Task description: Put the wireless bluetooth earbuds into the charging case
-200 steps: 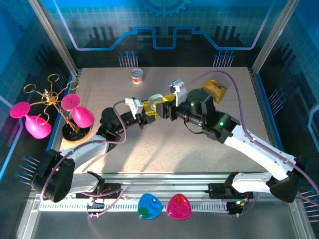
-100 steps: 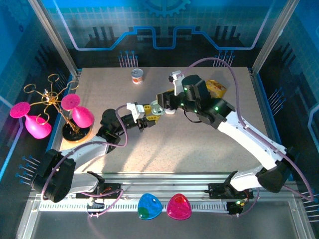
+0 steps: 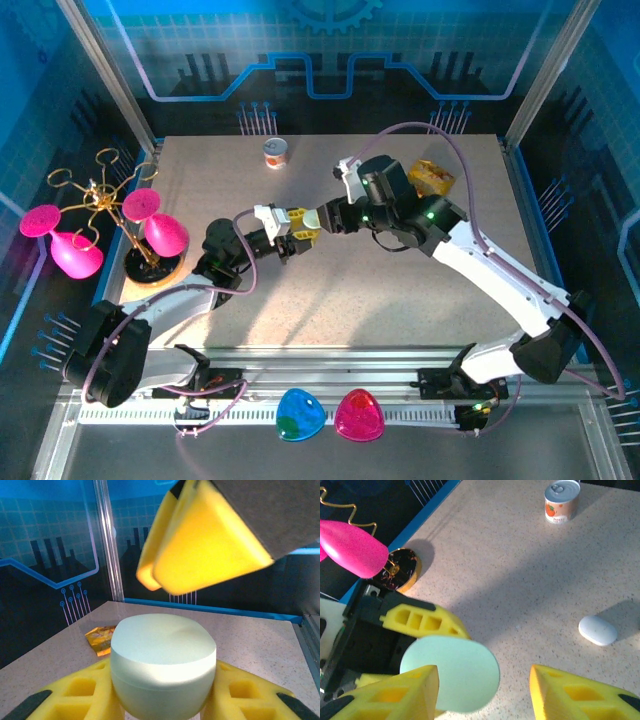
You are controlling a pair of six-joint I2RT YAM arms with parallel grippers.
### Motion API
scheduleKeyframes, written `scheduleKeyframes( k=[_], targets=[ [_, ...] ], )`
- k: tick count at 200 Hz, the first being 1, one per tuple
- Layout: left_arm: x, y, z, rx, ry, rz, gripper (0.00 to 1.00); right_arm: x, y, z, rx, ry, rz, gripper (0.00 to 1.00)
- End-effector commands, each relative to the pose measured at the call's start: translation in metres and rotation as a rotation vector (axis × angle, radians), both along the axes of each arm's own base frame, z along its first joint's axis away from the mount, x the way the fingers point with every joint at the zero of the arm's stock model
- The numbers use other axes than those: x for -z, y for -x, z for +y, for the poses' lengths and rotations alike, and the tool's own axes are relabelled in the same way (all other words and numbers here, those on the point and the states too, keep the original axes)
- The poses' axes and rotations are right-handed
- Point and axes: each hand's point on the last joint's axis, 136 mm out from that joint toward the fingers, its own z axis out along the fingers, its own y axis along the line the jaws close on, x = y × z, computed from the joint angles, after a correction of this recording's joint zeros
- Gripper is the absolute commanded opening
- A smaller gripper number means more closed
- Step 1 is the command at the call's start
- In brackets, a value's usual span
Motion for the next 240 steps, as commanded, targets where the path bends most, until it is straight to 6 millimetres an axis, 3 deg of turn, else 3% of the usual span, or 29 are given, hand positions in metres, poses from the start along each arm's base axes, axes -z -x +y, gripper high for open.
scheduleKeyframes(
  k=[1,24,43,75,117,149,187,240],
  targets=[
    [-0.022,0.0,0.0,-0.004,0.04,-0.044,0.32,-0.006,0.013,-0.005,-0.022,-0.005,-0.018,0.5],
    [-0.022,0.0,-0.001,0.005,0.044,-0.04,0.32,-0.007,0.01,-0.007,0.001,-0.02,-0.041,0.57],
    [-0.022,0.0,-0.001,0.009,0.045,-0.035,0.32,-0.004,0.008,-0.005,0.001,-0.023,-0.034,0.68],
    [-0.023,-0.001,-0.003,0.014,0.049,-0.026,0.32,0.004,0.005,0.009,-0.007,-0.011,-0.032,0.81],
    [-0.023,-0.003,-0.004,0.016,0.049,-0.017,0.32,0.012,0.003,0.026,-0.035,0.005,-0.037,0.9],
    [-0.022,-0.003,-0.004,0.021,0.053,-0.014,0.32,0.024,-0.002,0.03,-0.031,0.038,-0.017,0.9],
    [-0.023,0.001,-0.002,0.018,0.05,-0.052,0.32,0.041,-0.007,0.024,0.017,0.093,0.045,0.79],
    [-0.021,0.003,0.001,-0.008,0.029,-0.083,0.32,0.059,0.0,0.019,0.035,0.146,0.181,0.73]
  ],
)
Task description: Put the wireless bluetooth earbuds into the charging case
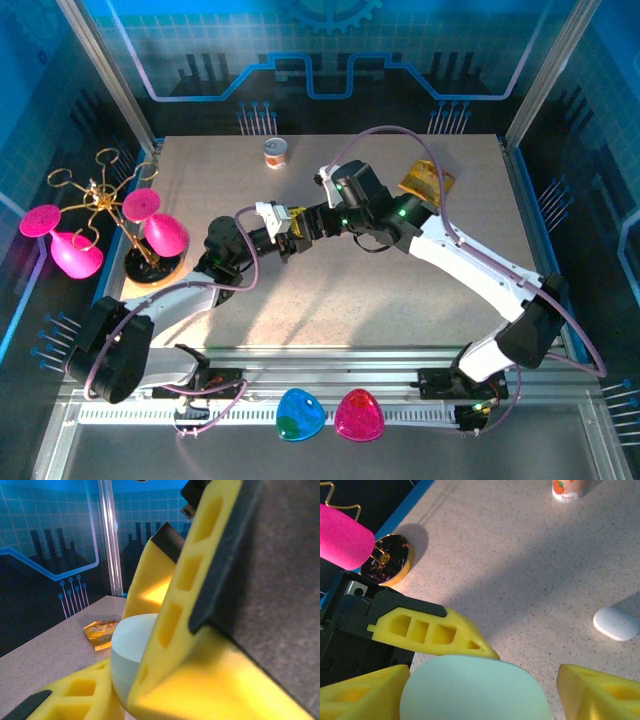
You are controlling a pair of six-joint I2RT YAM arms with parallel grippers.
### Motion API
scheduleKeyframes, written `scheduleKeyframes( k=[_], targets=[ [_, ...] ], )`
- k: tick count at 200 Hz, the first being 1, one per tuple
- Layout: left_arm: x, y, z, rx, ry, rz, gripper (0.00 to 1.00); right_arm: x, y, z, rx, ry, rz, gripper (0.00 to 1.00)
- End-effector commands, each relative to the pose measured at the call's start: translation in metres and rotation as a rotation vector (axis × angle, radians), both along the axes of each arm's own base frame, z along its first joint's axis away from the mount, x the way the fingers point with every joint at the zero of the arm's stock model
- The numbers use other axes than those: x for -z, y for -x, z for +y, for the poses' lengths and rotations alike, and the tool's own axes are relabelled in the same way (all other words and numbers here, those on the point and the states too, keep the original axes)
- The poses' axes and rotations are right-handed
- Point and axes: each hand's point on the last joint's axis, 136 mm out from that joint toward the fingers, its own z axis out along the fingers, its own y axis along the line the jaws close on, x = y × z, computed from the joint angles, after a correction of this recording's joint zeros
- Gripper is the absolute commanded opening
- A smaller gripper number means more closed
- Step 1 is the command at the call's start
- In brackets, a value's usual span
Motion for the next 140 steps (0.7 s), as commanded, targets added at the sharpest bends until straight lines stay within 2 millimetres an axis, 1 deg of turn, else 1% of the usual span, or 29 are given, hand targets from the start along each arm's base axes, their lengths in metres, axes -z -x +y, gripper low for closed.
scheduleKeyframes(
  k=[1,6,29,50,64,70,84,99,107,121,133,140],
  targets=[
    [-0.024,0.008,0.002,-0.006,0.026,-0.116,0.32,0.027,0.008,-0.012,0.021,0.094,0.114,0.72],
    [-0.024,0.008,0.003,-0.007,0.025,-0.119,0.32,0.028,0.009,-0.012,0.019,0.098,0.123,0.71],
    [-0.024,0.008,0.003,-0.01,0.022,-0.12,0.33,0.033,0.01,-0.014,0.019,0.108,0.148,0.59],
    [-0.023,0.008,0.003,-0.009,0.023,-0.114,0.34,0.027,0.009,-0.014,0.023,0.084,0.129,0.5],
    [-0.022,0.008,0.003,-0.008,0.022,-0.106,0.38,0.021,0.007,-0.016,0.035,0.069,0.101,0.48],
    [-0.022,0.009,0.002,-0.006,0.02,-0.102,0.42,0.019,0.005,-0.017,0.042,0.061,0.092,0.48],
    [-0.018,0.01,0.001,0.009,0.011,-0.089,0.64,0.016,0.001,-0.022,0.058,0.039,0.065,0.48],
    [-0.013,0.014,-0.001,0.035,0.0,-0.066,0.82,0.014,-0.005,-0.03,0.084,0.02,0.046,0.48],
    [-0.009,0.016,-0.002,0.044,-0.006,-0.05,0.9,0.016,-0.008,-0.036,0.106,0.013,0.041,0.48],
    [0.001,0.019,-0.001,0.051,-0.019,-0.016,0.98,0.023,-0.015,-0.049,0.148,0.012,0.039,0.48],
    [0.012,0.021,0.001,0.049,-0.04,0.026,0.99,0.033,-0.023,-0.061,0.192,0.015,0.039,0.48],
    [0.022,0.023,0.001,0.048,-0.06,0.059,0.99,0.04,-0.027,-0.068,0.218,0.021,0.04,0.48]
  ],
)
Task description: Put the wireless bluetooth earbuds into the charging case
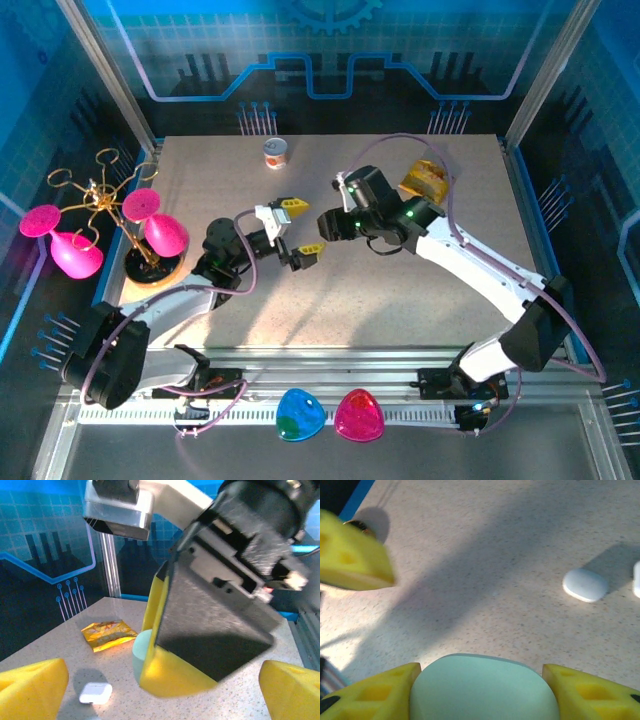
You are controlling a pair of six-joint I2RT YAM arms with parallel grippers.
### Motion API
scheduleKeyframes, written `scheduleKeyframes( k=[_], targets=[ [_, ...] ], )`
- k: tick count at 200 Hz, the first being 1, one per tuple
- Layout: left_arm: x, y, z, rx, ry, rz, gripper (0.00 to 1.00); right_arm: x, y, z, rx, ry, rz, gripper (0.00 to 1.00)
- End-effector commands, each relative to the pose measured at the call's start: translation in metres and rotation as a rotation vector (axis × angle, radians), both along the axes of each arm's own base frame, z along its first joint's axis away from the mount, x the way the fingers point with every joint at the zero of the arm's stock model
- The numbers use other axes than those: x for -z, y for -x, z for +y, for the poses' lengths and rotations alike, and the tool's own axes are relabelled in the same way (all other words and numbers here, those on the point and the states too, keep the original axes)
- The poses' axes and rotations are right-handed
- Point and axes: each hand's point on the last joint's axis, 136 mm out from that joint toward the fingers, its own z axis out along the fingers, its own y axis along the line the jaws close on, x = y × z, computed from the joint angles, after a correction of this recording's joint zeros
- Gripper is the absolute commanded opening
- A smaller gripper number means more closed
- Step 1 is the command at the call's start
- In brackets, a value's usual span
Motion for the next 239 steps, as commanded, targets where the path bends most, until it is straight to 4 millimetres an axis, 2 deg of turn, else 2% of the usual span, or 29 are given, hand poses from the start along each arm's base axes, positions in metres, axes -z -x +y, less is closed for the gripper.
scheduleKeyframes(
  k=[1,36,58,104,153,175,190,205,239],
  targets=[
    [0.023,0.014,0.0,0.031,-0.045,0.073,0.99,0.003,-0.017,-0.025,0.105,-0.017,-0.042,0.48],
    [0.075,0.018,0.011,-0.037,-0.146,0.191,0.99,0.051,-0.032,-0.054,0.222,0.023,-0.009,0.48],
    [0.098,0.018,0.012,-0.061,-0.225,0.224,0.99,0.082,-0.038,-0.065,0.274,0.077,0.007,0.48],
    [0.117,0.016,0.004,-0.053,-0.31,0.233,0.99,0.156,-0.043,-0.077,0.329,0.197,0.091,0.48],
    [0.12,0.019,0.001,-0.037,-0.325,0.228,0.99,0.202,-0.043,-0.078,0.335,0.251,0.154,0.49],
    [0.121,0.02,0.0,-0.022,-0.334,0.229,0.99,0.205,-0.043,-0.078,0.338,0.257,0.162,0.53],
    [0.121,0.02,0.0,-0.02,-0.334,0.232,0.99,0.197,-0.044,-0.079,0.339,0.251,0.142,0.62],
    [0.119,0.017,0.0,-0.031,-0.331,0.229,0.99,0.181,-0.046,-0.08,0.337,0.241,0.106,0.75],
    [0.112,0.0,0.01,-0.136,-0.292,0.226,0.99,0.136,-0.05,-0.089,0.334,0.21,-0.025,0.96]
  ],
)
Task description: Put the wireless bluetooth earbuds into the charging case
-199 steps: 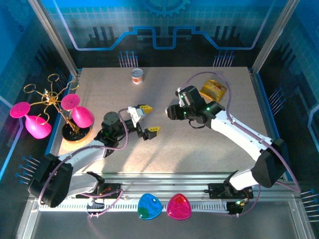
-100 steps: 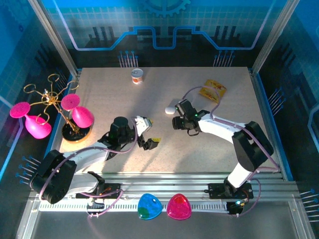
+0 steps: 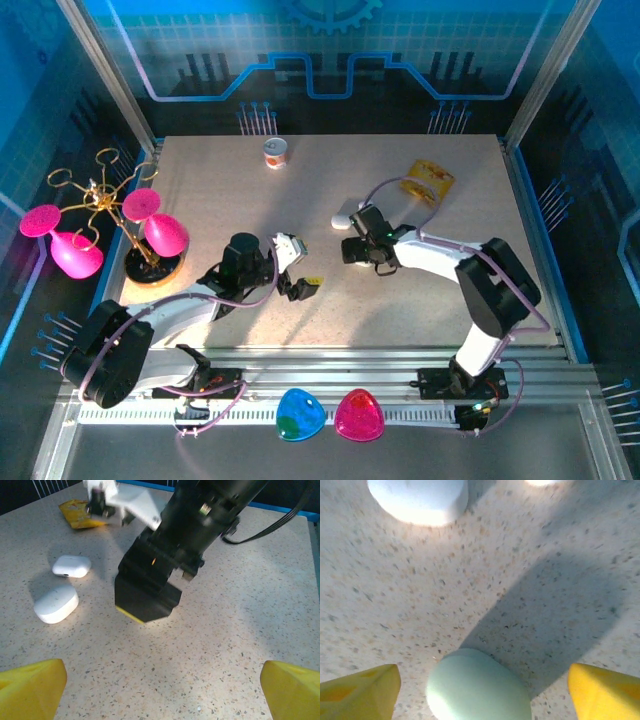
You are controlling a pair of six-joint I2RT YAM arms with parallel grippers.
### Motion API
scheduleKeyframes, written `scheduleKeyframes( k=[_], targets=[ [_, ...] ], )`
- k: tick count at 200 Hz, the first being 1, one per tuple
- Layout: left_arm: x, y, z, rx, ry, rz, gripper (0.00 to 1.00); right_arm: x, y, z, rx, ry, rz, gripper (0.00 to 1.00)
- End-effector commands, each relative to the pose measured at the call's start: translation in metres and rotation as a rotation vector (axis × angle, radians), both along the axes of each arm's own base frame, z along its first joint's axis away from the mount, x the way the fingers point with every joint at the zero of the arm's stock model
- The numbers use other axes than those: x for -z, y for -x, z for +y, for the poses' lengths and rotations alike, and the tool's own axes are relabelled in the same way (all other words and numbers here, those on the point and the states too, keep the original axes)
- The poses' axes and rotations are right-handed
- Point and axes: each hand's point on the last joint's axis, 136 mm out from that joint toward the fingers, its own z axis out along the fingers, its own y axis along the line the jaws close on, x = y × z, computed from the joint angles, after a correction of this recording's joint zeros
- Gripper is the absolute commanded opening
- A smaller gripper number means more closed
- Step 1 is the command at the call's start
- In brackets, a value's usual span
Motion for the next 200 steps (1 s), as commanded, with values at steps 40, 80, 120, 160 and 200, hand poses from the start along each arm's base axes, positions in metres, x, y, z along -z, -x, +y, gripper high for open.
scheduleKeyframes(
  k=[40,80,120,160,200],
  targets=[
    [-0.021,-0.056,0.034,-0.306,-0.019,-0.091,0.99,-0.101,-0.017,-0.036,-0.007,-0.002,-0.359,1.0],
    [-0.027,-0.086,0.087,-0.597,-0.064,-0.146,0.99,-0.132,-0.01,-0.1,0.047,0.063,-0.549,1.0],
    [-0.011,-0.085,0.155,-0.834,-0.061,-0.127,0.99,-0.116,-0.005,-0.155,0.108,0.071,-0.593,1.0],
    [0.014,-0.093,0.2,-0.95,0.009,-0.076,0.99,-0.08,-0.011,-0.17,0.116,0.091,-0.618,1.0],
    [0.028,-0.119,0.216,-0.981,0.026,-0.038,0.99,-0.063,-0.03,-0.17,0.094,0.079,-0.674,1.0]
  ],
)
